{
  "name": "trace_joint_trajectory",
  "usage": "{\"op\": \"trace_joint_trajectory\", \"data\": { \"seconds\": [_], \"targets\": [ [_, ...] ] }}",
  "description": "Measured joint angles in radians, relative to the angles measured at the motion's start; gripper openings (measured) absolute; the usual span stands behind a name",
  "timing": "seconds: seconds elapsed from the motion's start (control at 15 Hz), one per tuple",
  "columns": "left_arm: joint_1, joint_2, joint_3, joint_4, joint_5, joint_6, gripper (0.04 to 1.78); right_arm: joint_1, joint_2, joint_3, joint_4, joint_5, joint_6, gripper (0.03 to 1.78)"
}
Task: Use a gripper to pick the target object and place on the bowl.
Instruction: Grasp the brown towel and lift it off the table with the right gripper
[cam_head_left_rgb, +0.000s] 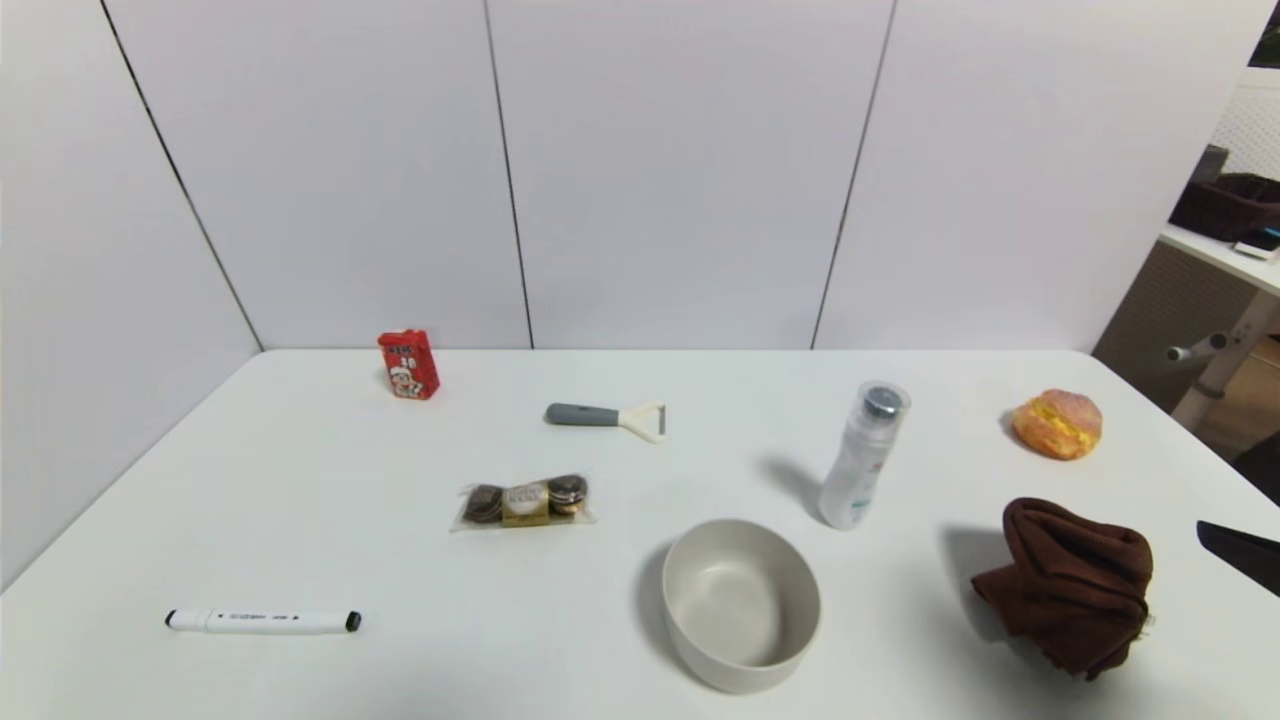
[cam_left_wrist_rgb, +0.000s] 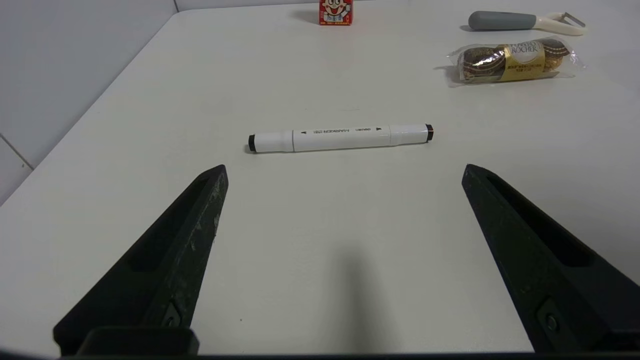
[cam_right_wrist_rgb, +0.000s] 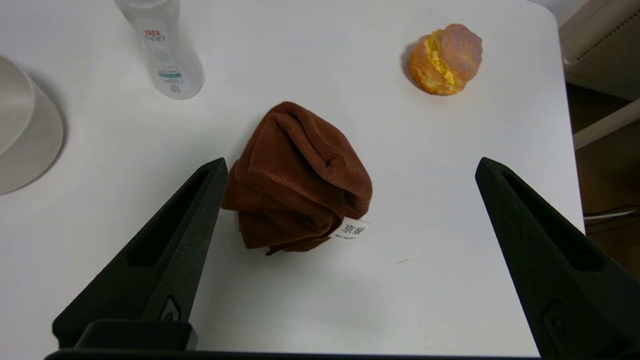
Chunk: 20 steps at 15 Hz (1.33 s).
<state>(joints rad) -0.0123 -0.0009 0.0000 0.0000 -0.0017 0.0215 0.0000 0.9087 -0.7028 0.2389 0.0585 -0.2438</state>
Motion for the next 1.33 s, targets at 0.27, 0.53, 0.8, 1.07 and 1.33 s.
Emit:
{"op": "trace_joint_trajectory", "data": {
  "seconds": [0.27,0.53,0.8,1.07,1.33],
  "targets": [
    [0.0,0.0,0.0,0.0,0.0,0.0,1.69,0.0,0.163,-0.235,0.247,0.051,-0.045,1.71],
    [0.0,0.0,0.0,0.0,0.0,0.0,1.69,0.005,0.323,-0.393,0.46,0.126,-0.137,1.71],
    [0.0,0.0,0.0,0.0,0.0,0.0,1.69,0.021,0.439,-0.411,0.514,0.199,-0.27,1.71],
    [0.0,0.0,0.0,0.0,0.0,0.0,1.69,0.031,0.519,-0.397,0.525,0.206,-0.307,1.71],
    [0.0,0.0,0.0,0.0,0.0,0.0,1.69,0.032,0.587,-0.405,0.513,0.205,-0.31,1.71]
  ]
}}
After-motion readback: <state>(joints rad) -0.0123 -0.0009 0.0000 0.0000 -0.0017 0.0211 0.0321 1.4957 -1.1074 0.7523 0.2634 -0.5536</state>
